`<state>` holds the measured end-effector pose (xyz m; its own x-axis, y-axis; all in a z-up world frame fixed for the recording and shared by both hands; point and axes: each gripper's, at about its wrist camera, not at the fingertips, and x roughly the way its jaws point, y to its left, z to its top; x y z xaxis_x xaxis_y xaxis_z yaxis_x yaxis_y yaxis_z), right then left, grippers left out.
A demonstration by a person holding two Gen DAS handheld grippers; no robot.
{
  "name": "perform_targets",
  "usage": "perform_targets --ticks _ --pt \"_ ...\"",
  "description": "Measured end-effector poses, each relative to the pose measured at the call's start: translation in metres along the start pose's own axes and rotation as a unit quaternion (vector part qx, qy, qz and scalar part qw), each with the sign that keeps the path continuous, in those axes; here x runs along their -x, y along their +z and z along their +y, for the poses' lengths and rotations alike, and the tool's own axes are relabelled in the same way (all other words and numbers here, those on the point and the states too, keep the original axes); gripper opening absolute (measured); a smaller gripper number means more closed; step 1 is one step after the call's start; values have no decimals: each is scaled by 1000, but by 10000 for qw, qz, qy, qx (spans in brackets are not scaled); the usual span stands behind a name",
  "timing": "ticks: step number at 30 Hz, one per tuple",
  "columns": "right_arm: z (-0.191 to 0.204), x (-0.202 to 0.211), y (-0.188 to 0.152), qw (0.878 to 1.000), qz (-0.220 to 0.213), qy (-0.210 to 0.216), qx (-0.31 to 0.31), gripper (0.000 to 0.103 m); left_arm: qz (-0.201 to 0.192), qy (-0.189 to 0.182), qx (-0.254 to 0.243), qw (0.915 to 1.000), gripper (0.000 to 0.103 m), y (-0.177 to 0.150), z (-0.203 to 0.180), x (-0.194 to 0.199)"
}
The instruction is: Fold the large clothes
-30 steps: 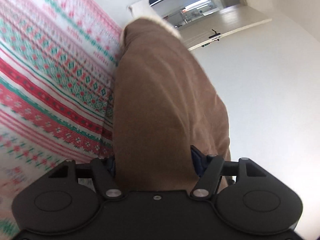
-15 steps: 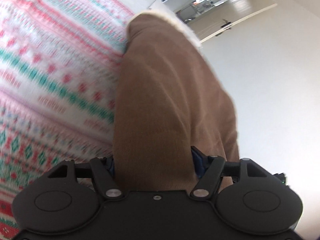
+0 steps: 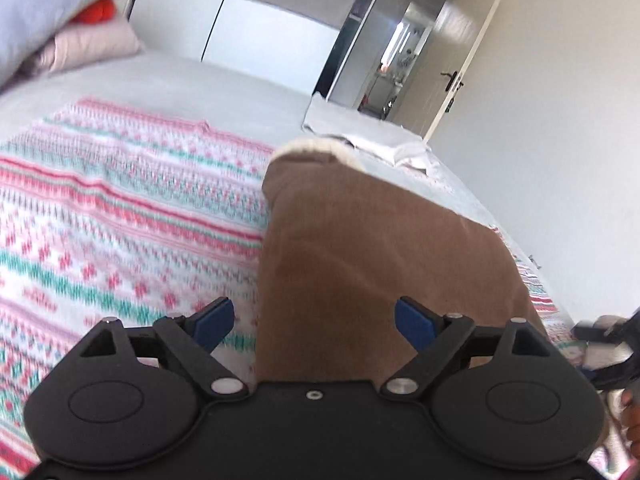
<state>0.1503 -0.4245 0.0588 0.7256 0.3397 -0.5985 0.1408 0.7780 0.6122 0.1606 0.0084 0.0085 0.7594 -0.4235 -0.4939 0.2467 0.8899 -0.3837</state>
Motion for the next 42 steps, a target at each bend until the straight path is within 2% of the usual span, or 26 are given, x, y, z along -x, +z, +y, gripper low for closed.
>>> perform_targets --ticks 3,5,7,9,11,12,15,17,19,22,24,25,26,27,29,34,35,36,38,40,42 --pt "13 -10 10 9996 -138 260 -18 91 -206 -9 -140 9997 87 0 -7 -7" --pt "20 -33 17 9991 -124 407 -36 90 -346 -69 -271 9990 87 -4 -11 -5" --pt "18 -57 24 9994 -89 310 -153 84 -519 -93 -357 9980 87 -5 -9 -6" --pt "16 -76 34 9992 -96 214 -337 61 -630 -138 -370 9972 87 -6 -7 -13" --pt "18 -87 36 9974 -69 401 -595 47 -711 -186 -395 9965 86 -9 -5 -15" --pt "22 -89 38 9969 -121 514 -576 25 -736 -216 -415 9962 86 -10 -5 -15" --pt "35 -75 43 9923 -489 1115 -204 16 -845 -366 -474 9946 85 -11 -7 -15" --pt "31 -63 49 9890 -757 1265 -128 15 -878 -560 -463 9935 85 -11 -10 -13" --pt "3 -66 57 9883 -812 1199 -484 15 -788 -739 -515 9928 85 -12 -15 -14" --pt "-54 -90 50 9890 -436 614 -1275 17 -522 -847 -846 9914 85 -22 -29 -20" --pt "-70 -96 38 9890 -265 544 -1348 27 -431 -771 -1009 9910 86 -29 -34 -25" --pt "-70 -90 34 9886 -327 615 -1334 30 -429 -699 -1062 9910 86 -30 -34 -26" --pt "-67 -81 32 9884 -422 656 -1304 39 -419 -695 -1011 9916 86 -29 -32 -26" --pt "-62 -70 31 9895 -490 638 -1197 43 -393 -703 -897 9927 85 -28 -28 -26" --pt "-49 -47 29 9932 -532 554 -875 43 -386 -713 -735 9940 85 -26 -23 -23" --pt "-15 -5 4 9969 -193 746 -166 43 -531 -734 -1010 9908 85 -30 -30 -11" --pt "-12 -3 -1 9972 -103 736 -78 49 -560 -763 -1017 9903 85 -30 -31 -8" --pt "-10 -2 -9 9975 -18 700 -22 59 -601 -788 -1016 9899 85 -30 -32 -5" --pt "-9 -5 -22 9984 202 532 34 63 -710 -824 -1012 9889 85 -30 -34 1" --pt "-8 -10 -35 9981 463 381 111 32 -797 -909 -980 9878 85 -30 -36 6" --pt "-1 -2 -44 9979 352 425 337 18 -852 -1102 -1023 9850 85 -30 -38 11"
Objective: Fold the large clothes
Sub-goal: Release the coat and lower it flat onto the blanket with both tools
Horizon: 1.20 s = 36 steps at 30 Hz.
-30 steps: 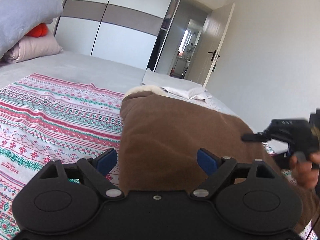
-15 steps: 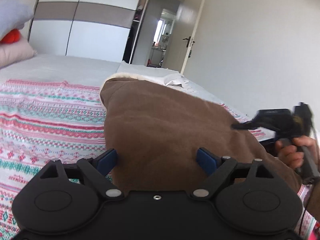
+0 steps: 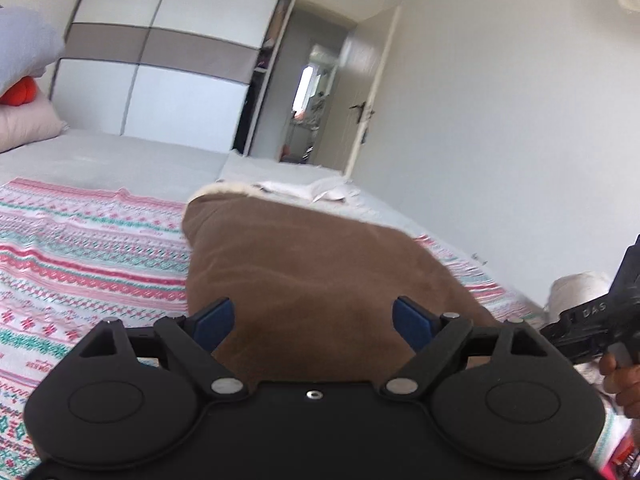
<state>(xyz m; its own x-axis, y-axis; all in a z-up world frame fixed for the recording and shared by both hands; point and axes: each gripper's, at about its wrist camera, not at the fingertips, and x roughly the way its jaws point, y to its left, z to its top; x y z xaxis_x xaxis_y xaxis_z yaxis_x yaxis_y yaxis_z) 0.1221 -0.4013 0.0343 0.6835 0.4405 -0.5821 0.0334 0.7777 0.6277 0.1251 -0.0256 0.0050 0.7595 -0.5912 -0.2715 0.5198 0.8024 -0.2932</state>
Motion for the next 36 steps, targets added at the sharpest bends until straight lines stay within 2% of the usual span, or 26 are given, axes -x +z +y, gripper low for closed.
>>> perform_targets --ticks 2,4,6,8,9,10,11,12,13,15,17,19,21,26,31,33,35,36 --pt "2 10 -7 9994 -110 -106 310 17 66 -278 -156 9995 78 0 -5 2" --pt "-10 5 -14 9985 83 -521 178 17 297 -379 -349 9982 74 -3 -10 1" --pt "-11 9 -17 9979 113 -618 130 20 521 -376 -605 9961 73 -7 -15 -1" --pt "7 26 -18 9963 -256 -729 388 28 450 -306 -811 9952 72 -6 -19 5" --pt "18 36 -20 9937 -534 -786 598 33 336 -337 -768 9959 72 -4 -19 10" --pt "30 44 -24 9897 -848 -814 816 34 208 -350 -726 9965 72 0 -19 13" --pt "42 51 -28 9850 -1131 -803 1024 34 124 -364 -686 9969 63 3 -19 15" --pt "54 53 -33 9808 -1309 -755 1234 34 143 -427 -619 9971 58 5 -19 14" --pt "64 51 -38 9775 -1389 -710 1423 34 228 -504 -538 9970 48 6 -19 12" --pt "80 37 -48 9727 -1295 -690 1800 34 475 -574 -606 9954 40 2 -22 6" --pt "83 14 -55 9729 -907 -886 1934 34 809 -565 -925 9908 37 -9 -30 0" --pt "81 -6 -62 9678 -525 -1322 2078 31 1044 -509 -1247 9854 36 -24 -36 -2" --pt "75 -16 -68 9638 -252 -1511 2184 27 1155 -482 -1568 9797 36 -38 -42 1" --pt "80 -2 -77 9643 -247 -1443 2206 27 1265 -602 -1553 9779 36 -41 -47 22" --pt "90 14 -83 9616 -297 -1521 2264 30 1202 -368 -1692 9775 38 -38 -61 46" --pt "96 22 -87 9593 -384 -1545 2334 36 1219 -127 -1487 9813 42 -32 -65 52" --pt "100 29 -92 9568 -492 -1579 2390 45 1187 86 -1121 9865 56 -29 -64 61" --pt "103 33 -95 9559 -538 -1599 2405 49 1193 208 -979 9878 60 -28 -63 64"
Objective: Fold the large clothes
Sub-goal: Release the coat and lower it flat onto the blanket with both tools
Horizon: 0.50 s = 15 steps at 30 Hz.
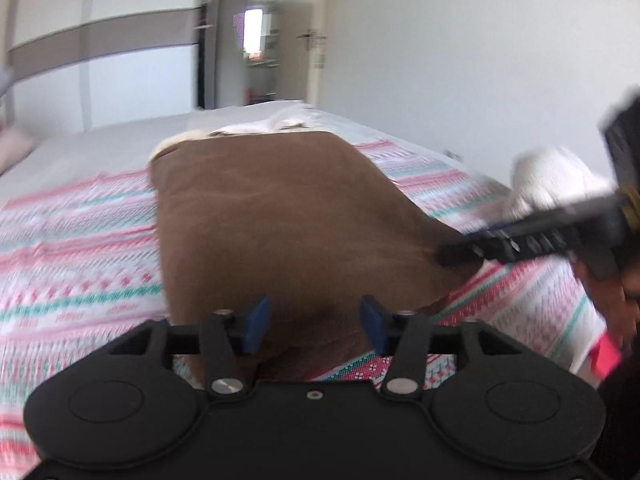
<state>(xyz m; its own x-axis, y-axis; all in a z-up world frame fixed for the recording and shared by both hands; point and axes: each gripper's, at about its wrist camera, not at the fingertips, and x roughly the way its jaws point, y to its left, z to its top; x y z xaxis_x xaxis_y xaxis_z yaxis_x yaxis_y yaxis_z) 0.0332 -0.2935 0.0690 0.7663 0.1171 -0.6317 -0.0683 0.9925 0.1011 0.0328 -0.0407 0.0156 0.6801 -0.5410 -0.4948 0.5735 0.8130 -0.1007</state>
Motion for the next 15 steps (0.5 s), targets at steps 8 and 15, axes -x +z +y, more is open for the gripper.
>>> perform_targets --ticks 8,15 --pt "6 21 -10 9979 -252 -572 -185 77 211 909 623 9937 97 -6 -8 14" --pt "6 22 -23 9948 -294 -863 -459 102 596 1540 934 9818 103 -14 -8 9"
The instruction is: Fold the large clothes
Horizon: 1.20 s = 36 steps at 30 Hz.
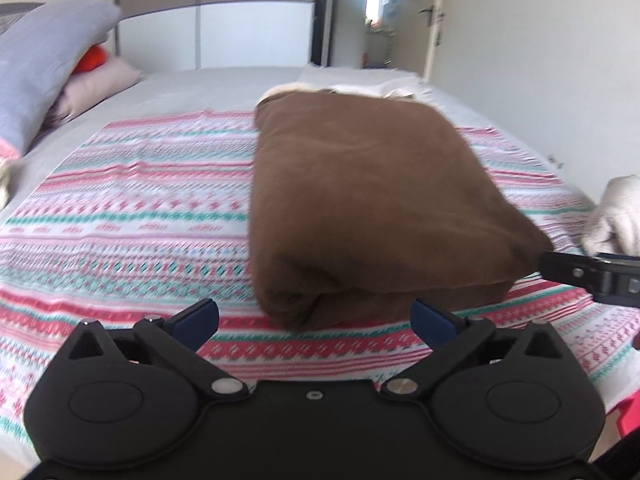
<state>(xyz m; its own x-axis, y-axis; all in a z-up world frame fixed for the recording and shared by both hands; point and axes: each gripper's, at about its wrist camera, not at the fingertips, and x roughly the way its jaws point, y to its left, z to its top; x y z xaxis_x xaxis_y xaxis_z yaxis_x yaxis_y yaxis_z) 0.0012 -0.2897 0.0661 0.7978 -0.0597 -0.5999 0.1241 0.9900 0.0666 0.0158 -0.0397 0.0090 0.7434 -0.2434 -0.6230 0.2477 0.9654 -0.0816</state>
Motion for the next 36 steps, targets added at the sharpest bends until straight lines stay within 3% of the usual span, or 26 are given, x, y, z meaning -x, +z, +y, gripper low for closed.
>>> perform_targets --ticks 5,10,36 --pt "5 -7 -7 9989 160 -440 -44 102 351 416 263 9982 103 -4 2 -11" --pt "11 -16 -13 9961 343 -804 143 102 418 768 155 9961 103 -8 -2 -18" --pt "23 -26 -17 9944 557 -787 424 103 584 749 39 9955 103 -12 -11 -24"
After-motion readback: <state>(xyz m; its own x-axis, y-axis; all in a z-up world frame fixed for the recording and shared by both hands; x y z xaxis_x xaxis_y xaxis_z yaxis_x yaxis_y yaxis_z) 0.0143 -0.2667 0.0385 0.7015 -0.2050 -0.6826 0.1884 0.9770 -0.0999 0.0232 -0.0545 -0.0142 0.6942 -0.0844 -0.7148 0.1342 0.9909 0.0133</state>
